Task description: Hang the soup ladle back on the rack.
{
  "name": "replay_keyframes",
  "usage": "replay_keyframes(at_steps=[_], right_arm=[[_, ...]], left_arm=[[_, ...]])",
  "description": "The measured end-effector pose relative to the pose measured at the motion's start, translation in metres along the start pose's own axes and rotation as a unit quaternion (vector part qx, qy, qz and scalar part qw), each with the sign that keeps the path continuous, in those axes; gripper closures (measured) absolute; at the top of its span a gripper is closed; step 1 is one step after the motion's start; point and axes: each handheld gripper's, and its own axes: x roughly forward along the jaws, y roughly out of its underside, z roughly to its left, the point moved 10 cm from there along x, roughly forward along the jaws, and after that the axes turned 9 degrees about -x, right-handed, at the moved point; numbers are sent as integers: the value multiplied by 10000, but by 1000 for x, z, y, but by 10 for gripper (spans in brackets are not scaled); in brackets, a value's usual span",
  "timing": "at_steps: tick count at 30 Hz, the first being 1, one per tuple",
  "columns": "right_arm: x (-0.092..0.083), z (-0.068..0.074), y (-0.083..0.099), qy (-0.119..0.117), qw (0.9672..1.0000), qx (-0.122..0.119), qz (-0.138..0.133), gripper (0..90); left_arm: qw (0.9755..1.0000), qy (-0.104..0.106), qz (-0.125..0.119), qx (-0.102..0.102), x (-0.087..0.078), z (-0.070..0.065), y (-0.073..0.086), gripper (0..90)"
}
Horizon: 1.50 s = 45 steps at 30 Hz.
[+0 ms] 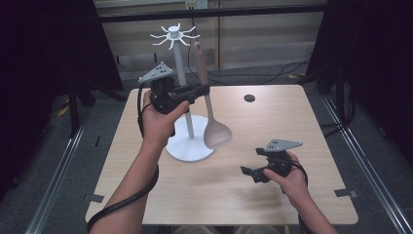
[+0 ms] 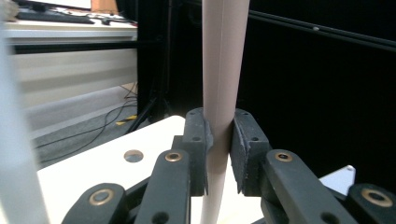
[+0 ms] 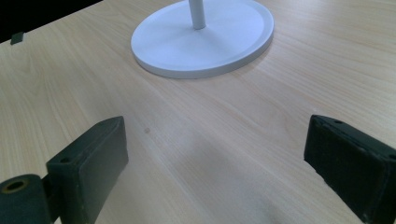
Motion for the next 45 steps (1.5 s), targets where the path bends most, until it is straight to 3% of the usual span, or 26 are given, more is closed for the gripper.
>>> replay_keyframes(at_steps=[4, 17, 21, 22, 25, 26, 27, 30, 32, 34, 35, 38, 39, 42, 45], right_arm=[[0, 1, -1, -1, 10000, -26, -8, 61], [2, 5, -1, -73, 10000, -26, -4, 61], [2, 4, -1, -66, 10000, -13, 0, 61], [2, 4, -1, -66, 10000, -17, -7, 61], [2, 4, -1, -61, 10000, -35, -2, 61], [2, 4, -1, -50, 10000, -37, 1, 61], [1, 4, -2, -53, 10000, -30, -1, 61], [2, 5, -2, -55, 10000, -30, -2, 61], [3, 5, -3, -73, 10000, -44, -2, 61], [3, 5, -3, -82, 10000, -32, 2, 61], [4, 6, -3, -100, 9999, -24, -8, 61], [4, 6, -3, -103, 9999, -45, 3, 61], [4, 6, -2, -98, 9999, -37, 10, 61], [3, 5, -2, -85, 10000, -37, 10, 61], [2, 5, -2, -67, 10000, -51, 9, 61]], left_arm=[[9999, -69, -74, -18, -5, 6, -3, 776], [9997, -239, 22, -81, -5, 21, 0, 775], [9996, -246, -108, -58, -6, 25, 1, 762], [9994, -205, -258, -105, -8, 26, -1, 749], [9993, -197, -289, -108, -11, 27, -1, 633], [9993, -258, -273, -25, -11, 29, 0, 633], [9990, -361, -259, 28, -13, 30, 2, 545], [9989, -382, -261, 54, -15, 31, 4, 494], [9984, -496, -196, 198, -17, 32, 8, 375], [9984, -498, -195, 198, -18, 33, 10, 338], [9985, -452, -184, 246, -18, 32, 12, 265], [9980, -511, -139, 343, -19, 32, 16, 212], [9978, -565, -55, 356, -20, 34, 20, 156], [9967, -691, 26, 424, -21, 36, 25, 116], [9967, -672, 29, 449, -22, 36, 27, 100]])
